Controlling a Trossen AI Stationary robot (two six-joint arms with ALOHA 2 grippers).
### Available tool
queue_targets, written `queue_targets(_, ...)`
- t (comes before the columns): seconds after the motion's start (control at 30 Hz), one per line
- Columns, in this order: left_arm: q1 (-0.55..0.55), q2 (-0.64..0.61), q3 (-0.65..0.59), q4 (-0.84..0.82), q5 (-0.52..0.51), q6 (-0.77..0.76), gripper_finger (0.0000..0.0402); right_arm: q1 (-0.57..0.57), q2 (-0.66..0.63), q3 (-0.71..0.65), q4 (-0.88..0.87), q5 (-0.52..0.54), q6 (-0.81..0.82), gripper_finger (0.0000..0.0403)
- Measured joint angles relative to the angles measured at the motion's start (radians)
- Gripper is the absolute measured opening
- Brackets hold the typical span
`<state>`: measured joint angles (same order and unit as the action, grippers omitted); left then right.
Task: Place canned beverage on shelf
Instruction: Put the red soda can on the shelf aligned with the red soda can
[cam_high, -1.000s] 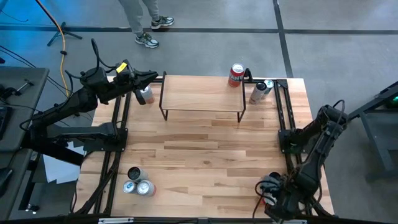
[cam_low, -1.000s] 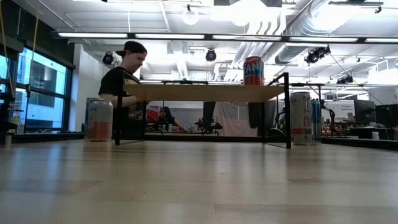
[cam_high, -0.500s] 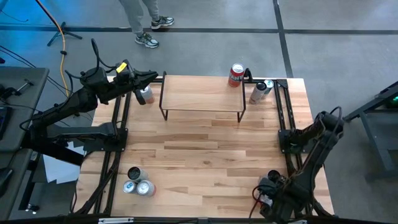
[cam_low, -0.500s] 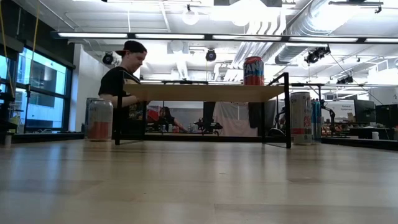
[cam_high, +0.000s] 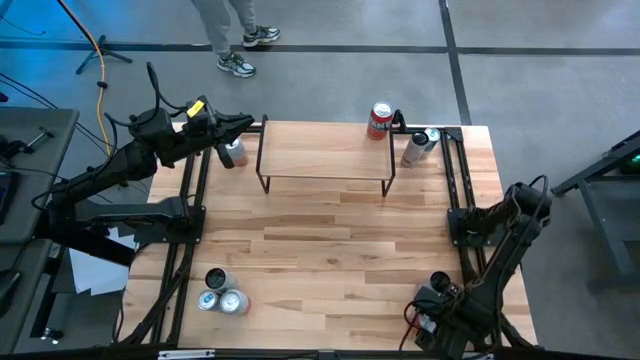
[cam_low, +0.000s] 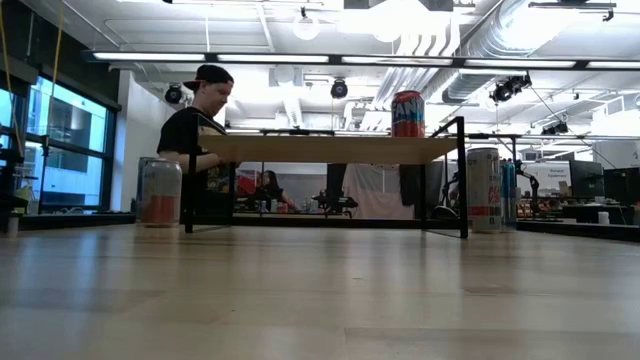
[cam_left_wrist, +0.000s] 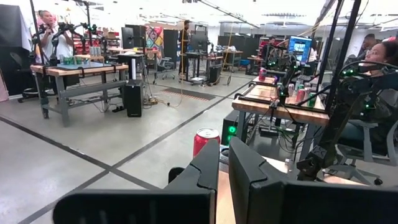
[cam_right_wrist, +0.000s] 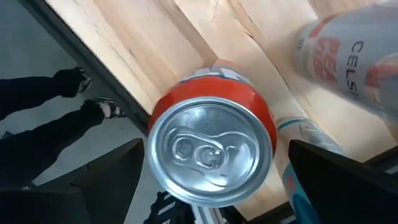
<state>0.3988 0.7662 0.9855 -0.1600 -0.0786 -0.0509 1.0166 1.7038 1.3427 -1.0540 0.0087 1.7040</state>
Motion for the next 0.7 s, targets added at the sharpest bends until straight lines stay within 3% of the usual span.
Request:
queue_targets(0.37, 0.000, 0.000, 0.000, 0.000, 0.000, 0.000, 0.0000, -0.002, 0.018, 0.003, -0.003, 0.014, 0.075, 0.0378)
queue_targets(0.63, 0.000, 0.000, 0.000, 0.000, 0.000, 0.000, 0.0000, -0.002, 0.019, 0.001, -0.003, 0.003, 0.078, 0.0281)
queue_targets(0.7, 0.000, 0.000, 0.000, 0.000, 0.000, 0.000, 0.0000, -0.002, 0.019, 0.001, 0.000, -0.004, 0.077, 0.0274)
